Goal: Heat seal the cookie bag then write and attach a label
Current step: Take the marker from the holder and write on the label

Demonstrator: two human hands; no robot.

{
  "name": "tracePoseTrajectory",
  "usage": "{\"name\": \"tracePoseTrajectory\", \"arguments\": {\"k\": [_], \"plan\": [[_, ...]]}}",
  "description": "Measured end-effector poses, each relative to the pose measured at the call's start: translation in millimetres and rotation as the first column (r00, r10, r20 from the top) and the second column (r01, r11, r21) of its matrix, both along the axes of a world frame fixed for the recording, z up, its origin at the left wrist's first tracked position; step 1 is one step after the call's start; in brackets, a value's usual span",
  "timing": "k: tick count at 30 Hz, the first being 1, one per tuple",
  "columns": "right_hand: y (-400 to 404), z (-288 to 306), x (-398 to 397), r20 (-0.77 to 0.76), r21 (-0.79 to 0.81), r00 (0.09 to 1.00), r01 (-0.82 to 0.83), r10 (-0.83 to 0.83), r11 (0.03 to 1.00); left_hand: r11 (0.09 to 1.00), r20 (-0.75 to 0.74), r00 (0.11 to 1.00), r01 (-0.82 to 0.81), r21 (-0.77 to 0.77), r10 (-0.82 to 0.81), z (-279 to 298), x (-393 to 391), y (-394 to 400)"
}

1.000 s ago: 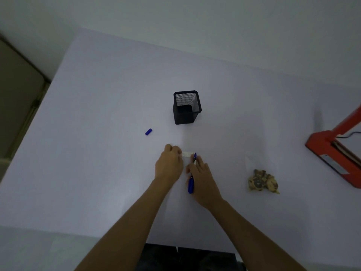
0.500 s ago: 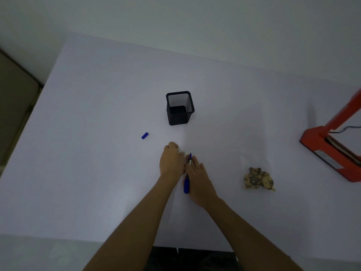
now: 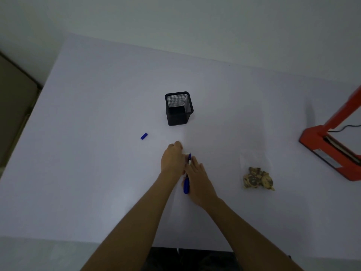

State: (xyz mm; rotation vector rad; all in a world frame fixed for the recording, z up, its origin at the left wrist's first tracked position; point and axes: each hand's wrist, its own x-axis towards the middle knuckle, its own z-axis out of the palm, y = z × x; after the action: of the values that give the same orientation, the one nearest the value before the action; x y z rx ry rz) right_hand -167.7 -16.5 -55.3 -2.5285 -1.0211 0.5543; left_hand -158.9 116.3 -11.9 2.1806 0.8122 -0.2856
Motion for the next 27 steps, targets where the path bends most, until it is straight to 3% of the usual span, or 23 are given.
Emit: {"name": "tracePoseTrajectory", "arguments": {"k": [11,15,18,21,23,27], "plan": [[0,9,0,-0.024,0.003,0.999,0.027,-0.027,1.0,0.994,-0.014,0.997,-0.071,-0.087,0.07,-5,5,14],[1,13,2,-0.098,0.003,0.993,0.063,-0.062,0.998,0.983,0.031,0.992,-0.113,-0.145,0.118,-5,3,20],[11,30,7,-0.12,0.031,0.977,0.182,-0.177,0.983,0.982,0.06,0.987,-0.14,-0.128,0.148,-3,2,15],[30,50,10,-0.086,0.243,0.941,0.337,-0.326,0.91,0.982,0.096,0.98,-0.166,-0.085,0.174,3,2,9],[41,48,12,-0.001,0.376,0.927,0.348,-0.375,0.859,0.978,0.117,0.972,-0.194,-0.079,0.203,8,5,7],[53,55,26,-0.095,0.387,0.932,0.359,-0.351,0.849,0.954,0.143,0.945,-0.283,-0.102,0.295,13,10,12]]}}
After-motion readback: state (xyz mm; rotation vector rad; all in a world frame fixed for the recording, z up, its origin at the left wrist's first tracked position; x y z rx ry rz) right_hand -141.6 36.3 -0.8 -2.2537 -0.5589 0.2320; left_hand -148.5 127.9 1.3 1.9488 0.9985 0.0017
